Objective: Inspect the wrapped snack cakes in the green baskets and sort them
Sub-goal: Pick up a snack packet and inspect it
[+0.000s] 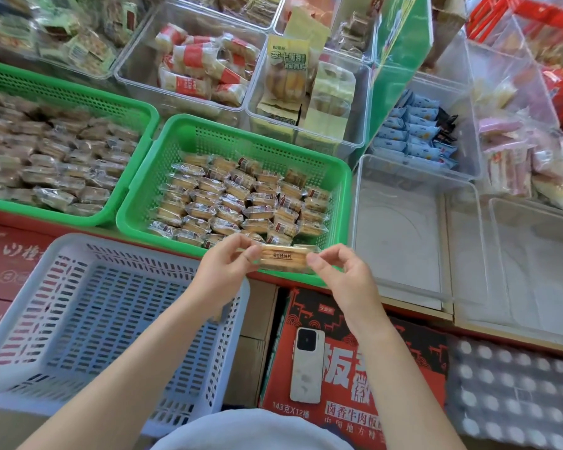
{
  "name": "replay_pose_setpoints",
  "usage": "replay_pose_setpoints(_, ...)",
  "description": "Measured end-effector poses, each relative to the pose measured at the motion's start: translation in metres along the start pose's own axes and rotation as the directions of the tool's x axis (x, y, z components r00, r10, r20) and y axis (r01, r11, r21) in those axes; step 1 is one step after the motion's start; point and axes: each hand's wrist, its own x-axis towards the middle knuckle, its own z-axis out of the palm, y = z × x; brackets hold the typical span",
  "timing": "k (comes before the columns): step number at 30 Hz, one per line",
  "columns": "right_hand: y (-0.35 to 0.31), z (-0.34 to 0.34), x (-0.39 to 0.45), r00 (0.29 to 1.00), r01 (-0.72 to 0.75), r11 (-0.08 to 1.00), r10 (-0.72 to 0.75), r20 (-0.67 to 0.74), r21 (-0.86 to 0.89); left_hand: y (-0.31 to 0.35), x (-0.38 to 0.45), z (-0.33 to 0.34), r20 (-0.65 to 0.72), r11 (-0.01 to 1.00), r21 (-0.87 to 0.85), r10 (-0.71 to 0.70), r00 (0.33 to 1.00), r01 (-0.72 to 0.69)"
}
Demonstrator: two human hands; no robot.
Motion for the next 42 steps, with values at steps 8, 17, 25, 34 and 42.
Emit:
replay_pose_setpoints(8, -0.001, 0.005, 0.052, 0.994, -0.079, 0.997, 0.080, 0.072, -0.023, -0.021, 0.048, 0.002, 0.019, 0.963, 0.247, 0.101, 0.995, -0.103)
replay_pose_setpoints(17, 0.021, 0.027, 0.080, 0.985, 0.125, 0.768, -0.021, 0.171, -0.628, -0.066, 0.071, -0.010, 0.323, 0.352, 0.873, 0.102, 0.941, -0.338)
replay_pose_setpoints(25, 0.030, 0.063, 0.097, 0.924, 0.365, 0.504, -0.095, 0.369, -0.783, -0.077, 0.075, -0.010, 0.286, 0.318, 0.887, 0.188, 0.939, -0.334)
replay_pose_setpoints(34, 0.032, 0.056, 0.115, 0.965, 0.262, 0.621, -0.151, 0.216, -0.738, -0.068, 0.079, -0.002, 0.367, 0.263, 0.888, 0.085, 0.926, -0.376)
replay_pose_setpoints(42, 0.033, 0.063, 0.124, 0.980, 0.193, 0.554, -0.071, 0.185, -0.810, -0.061, 0.081, 0.006, 0.420, 0.231, 0.879, 0.039, 0.907, -0.417)
